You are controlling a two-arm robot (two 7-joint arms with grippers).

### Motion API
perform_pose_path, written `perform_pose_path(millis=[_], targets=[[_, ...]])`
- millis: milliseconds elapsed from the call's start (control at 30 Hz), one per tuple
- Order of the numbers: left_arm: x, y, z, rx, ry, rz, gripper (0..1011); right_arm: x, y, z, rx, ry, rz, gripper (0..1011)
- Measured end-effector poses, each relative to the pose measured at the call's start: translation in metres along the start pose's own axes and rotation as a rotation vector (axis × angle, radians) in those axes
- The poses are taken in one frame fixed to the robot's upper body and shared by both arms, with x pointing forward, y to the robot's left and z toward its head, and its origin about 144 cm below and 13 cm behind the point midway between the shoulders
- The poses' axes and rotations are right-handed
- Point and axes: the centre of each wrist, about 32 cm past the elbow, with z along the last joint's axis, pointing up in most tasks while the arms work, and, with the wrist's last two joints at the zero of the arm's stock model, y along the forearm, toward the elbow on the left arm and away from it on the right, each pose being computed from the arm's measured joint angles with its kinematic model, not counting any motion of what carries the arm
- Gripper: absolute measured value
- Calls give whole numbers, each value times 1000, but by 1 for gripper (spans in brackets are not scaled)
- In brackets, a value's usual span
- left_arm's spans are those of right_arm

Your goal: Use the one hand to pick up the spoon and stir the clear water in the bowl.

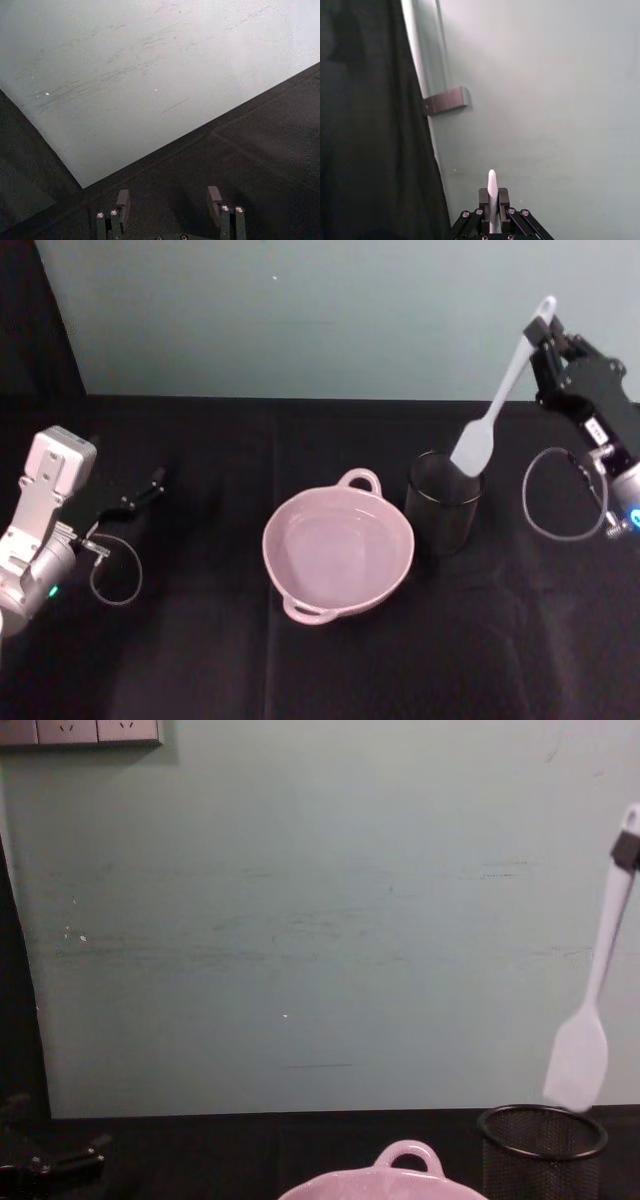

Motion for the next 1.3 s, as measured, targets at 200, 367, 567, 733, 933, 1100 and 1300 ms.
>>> perform_pose_path(millis=[200, 367, 567, 733, 933, 1100, 1300], targets=[[0, 0, 0, 0, 0, 0, 1011, 5, -1, -18, -13, 23, 1, 117], [0, 0, 0, 0, 0, 0, 1011, 9, -1, -37, -22, 60, 11, 117], [0, 0, 0, 0, 0, 0, 1011, 12, -4, -57, -55, 93, 6, 117], [0, 0, 0, 0, 0, 0, 1011, 13, -5, -63, -81, 109, -3, 117], [0, 0, 0, 0, 0, 0, 1011, 17, -8, -74, -132, 169, -21, 117], [0, 0, 0, 0, 0, 0, 1011, 20, -10, -80, -144, 216, -31, 117], [0, 0, 0, 0, 0, 0, 1011, 23, -13, -87, -138, 288, -52, 117]])
